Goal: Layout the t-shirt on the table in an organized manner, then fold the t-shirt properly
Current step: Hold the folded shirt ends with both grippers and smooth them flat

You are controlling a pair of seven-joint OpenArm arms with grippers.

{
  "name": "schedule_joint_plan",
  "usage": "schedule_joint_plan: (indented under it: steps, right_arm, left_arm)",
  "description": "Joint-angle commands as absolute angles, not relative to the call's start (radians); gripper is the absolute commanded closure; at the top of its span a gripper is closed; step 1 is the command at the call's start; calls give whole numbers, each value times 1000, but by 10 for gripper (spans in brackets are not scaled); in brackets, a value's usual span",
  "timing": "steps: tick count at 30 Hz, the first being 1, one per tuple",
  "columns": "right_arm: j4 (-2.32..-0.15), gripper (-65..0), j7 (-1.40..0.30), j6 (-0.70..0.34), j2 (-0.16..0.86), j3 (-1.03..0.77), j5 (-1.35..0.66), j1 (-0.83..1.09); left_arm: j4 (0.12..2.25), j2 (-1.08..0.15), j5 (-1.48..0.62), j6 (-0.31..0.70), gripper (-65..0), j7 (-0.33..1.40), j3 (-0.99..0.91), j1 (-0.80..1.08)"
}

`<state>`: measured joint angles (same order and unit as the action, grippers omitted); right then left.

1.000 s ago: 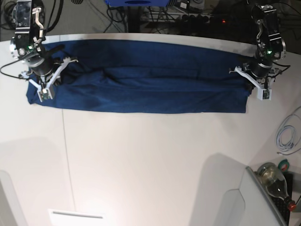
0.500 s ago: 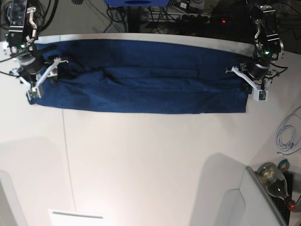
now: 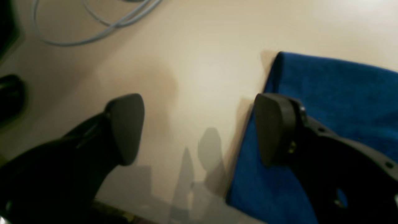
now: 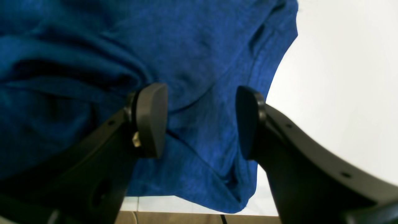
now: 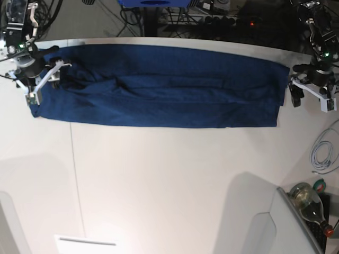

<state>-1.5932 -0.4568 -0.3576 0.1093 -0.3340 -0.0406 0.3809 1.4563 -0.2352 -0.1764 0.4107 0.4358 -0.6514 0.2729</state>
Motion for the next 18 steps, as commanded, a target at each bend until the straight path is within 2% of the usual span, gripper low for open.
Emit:
schedule_joint_plan:
  steps: [1, 3, 8, 11, 18]
  right_arm:
    - [-1624, -329, -435, -360, 108, -337, -47, 377]
    - [-1641, -329, -438, -360, 99, -335, -47, 381]
    - [-1649, -329, -438, -360, 74, -334, -47, 383]
    - [-1649, -329, -438, -360, 73, -334, -47, 383]
    - [-1649, -327, -438, -360, 73, -334, -47, 384]
  left_arm:
    - [1448, -249, -232, 458, -527, 417, -659, 265]
    - [1382, -262, -308, 532, -527, 409, -654, 263]
    - [1242, -274, -420, 567, -532, 407, -651, 225]
    - [1230, -274, -426, 633, -527, 407, -659, 222]
    - [1112, -315, -423, 638, -527, 407, -651, 163]
